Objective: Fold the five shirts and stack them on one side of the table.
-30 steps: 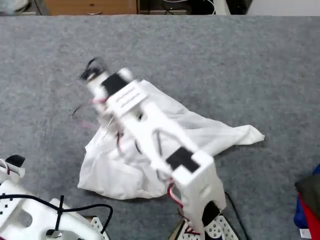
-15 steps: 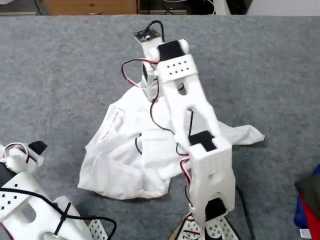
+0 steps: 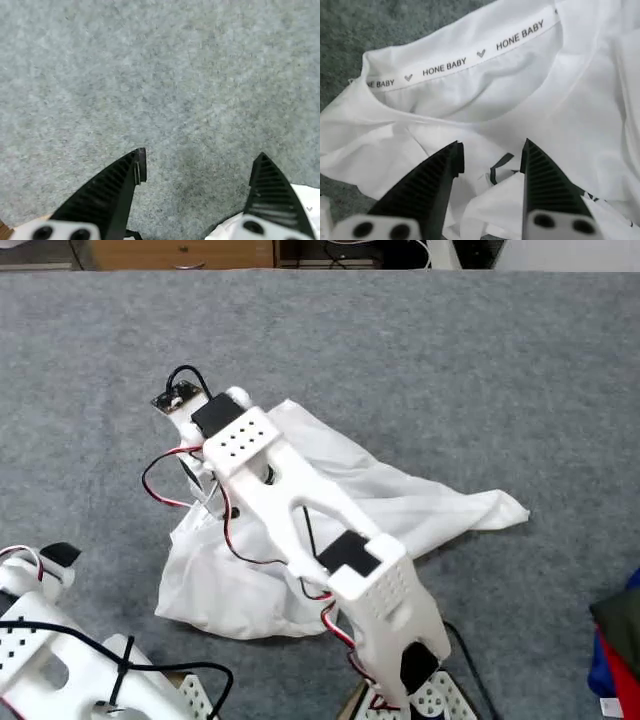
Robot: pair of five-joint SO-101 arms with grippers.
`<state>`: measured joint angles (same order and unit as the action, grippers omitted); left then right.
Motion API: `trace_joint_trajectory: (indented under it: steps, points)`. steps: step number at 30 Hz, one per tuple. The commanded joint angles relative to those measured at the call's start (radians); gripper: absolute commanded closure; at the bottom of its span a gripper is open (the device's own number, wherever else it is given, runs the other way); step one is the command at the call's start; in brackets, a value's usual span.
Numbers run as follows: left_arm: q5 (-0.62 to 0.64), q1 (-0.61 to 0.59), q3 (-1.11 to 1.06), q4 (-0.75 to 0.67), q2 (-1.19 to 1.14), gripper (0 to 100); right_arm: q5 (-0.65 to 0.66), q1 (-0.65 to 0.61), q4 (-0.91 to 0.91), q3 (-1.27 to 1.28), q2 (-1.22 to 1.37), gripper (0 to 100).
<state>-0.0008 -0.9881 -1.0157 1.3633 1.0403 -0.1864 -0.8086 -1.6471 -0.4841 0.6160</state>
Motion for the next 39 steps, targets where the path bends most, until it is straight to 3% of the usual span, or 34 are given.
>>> trace_joint_trajectory:
  steps: [1,9,14,21,32,39]
  points:
    - [0.000,-0.011,0.003,-0.003,0.012,67,-0.009,-0.013,0.046,-0.027,0.065,80.9]
    - [-0.011,-0.012,0.002,-0.002,0.012,67,-0.009,0.062,-0.084,-0.280,0.321,81.9]
    - [-0.075,-0.012,-0.002,0.003,0.012,67,-0.009,0.170,-0.137,-0.467,0.394,99.8]
    - [-0.075,-0.014,0.005,0.003,0.012,67,-0.072,0.390,-0.135,-0.593,0.407,99.4]
    - [-0.075,-0.014,0.000,0.003,0.012,67,-0.064,0.823,-0.133,-0.624,0.409,99.3]
    - [-0.077,-0.015,0.009,0.005,0.012,67,-0.026,1.020,-0.135,-0.622,0.409,98.9]
